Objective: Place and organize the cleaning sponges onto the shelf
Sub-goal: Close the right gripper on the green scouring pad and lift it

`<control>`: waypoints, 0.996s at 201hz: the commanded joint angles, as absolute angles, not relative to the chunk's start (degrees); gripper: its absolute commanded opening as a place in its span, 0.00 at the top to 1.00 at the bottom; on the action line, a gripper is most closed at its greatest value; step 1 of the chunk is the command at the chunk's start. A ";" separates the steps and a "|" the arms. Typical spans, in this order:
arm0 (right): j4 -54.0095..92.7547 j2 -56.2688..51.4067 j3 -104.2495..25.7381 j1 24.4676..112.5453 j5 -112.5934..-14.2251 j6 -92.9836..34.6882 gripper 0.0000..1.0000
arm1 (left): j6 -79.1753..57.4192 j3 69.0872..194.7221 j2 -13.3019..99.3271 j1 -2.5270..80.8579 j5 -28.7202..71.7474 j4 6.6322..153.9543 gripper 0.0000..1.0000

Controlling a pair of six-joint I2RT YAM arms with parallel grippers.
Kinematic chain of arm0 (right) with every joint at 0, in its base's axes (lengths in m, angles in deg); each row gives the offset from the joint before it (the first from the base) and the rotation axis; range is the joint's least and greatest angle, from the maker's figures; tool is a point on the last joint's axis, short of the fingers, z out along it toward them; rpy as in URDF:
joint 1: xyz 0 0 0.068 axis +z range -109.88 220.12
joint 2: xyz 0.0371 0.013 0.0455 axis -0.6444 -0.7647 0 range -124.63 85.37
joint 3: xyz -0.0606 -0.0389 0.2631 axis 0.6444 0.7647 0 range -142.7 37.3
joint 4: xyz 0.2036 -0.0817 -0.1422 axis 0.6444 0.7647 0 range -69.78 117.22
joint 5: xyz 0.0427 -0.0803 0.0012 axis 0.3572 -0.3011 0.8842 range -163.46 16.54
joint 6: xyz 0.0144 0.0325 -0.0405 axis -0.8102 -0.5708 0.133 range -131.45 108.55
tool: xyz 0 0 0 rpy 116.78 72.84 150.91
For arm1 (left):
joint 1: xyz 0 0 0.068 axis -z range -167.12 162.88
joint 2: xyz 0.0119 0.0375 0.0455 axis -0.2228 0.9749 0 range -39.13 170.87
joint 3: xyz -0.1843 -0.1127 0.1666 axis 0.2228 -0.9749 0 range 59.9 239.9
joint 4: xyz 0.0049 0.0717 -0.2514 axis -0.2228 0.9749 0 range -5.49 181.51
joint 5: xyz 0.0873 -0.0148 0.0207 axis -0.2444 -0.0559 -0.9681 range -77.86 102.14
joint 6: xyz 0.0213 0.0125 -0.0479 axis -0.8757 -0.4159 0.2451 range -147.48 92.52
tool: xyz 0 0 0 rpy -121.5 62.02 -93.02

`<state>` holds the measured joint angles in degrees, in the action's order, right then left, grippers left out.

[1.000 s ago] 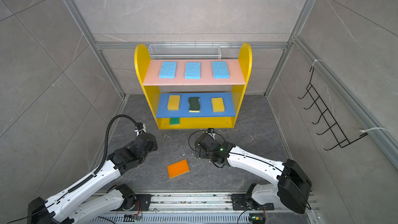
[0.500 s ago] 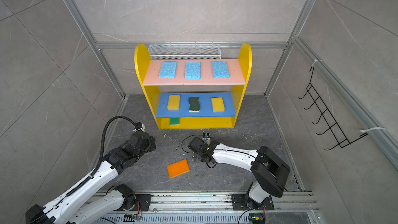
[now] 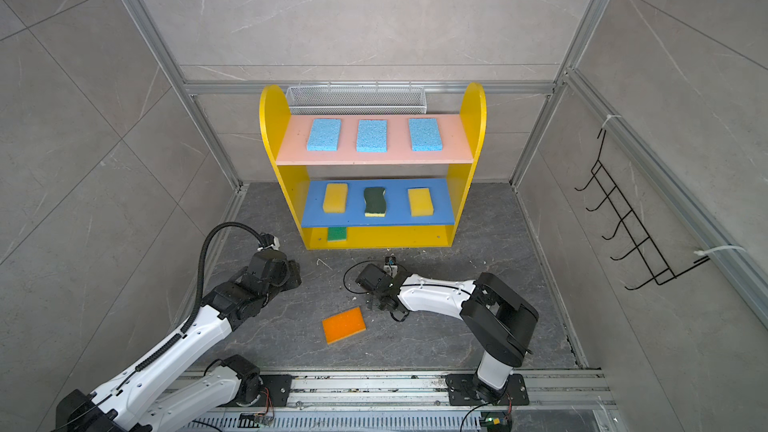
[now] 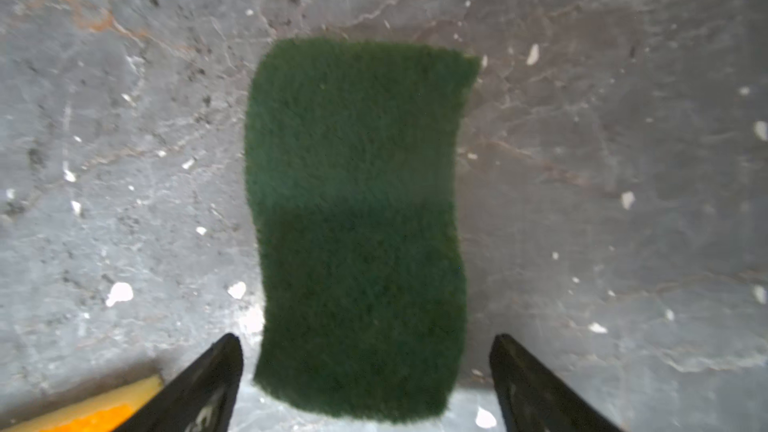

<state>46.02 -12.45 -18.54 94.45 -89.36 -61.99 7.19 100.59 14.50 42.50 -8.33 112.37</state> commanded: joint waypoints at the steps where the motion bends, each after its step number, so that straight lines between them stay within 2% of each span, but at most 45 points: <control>1: 42.94 -13.87 -18.07 94.70 -90.29 -62.03 0.06 | 5.68 100.43 14.97 41.71 -6.89 110.04 0.45; 45: 44.03 -16.00 -18.30 94.71 -90.86 -63.19 0.08 | 6.63 100.07 14.80 41.26 -5.52 109.83 0.45; 94: 45.89 -14.88 -16.71 94.70 -93.88 -64.39 0.15 | 7.65 98.77 12.84 41.06 -5.74 109.06 0.45; 152: 45.65 -14.15 -14.02 93.48 -95.27 -62.74 0.37 | 8.63 97.79 10.99 41.00 -5.11 108.24 0.45; 200: 45.63 -9.36 -11.59 93.12 -99.21 -59.26 0.38 | 8.22 97.73 9.95 40.91 -6.03 108.71 0.45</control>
<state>43.10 -12.41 -14.10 93.38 -95.85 -61.86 8.09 97.77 10.76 41.32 -5.53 109.97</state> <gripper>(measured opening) 0.621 0.549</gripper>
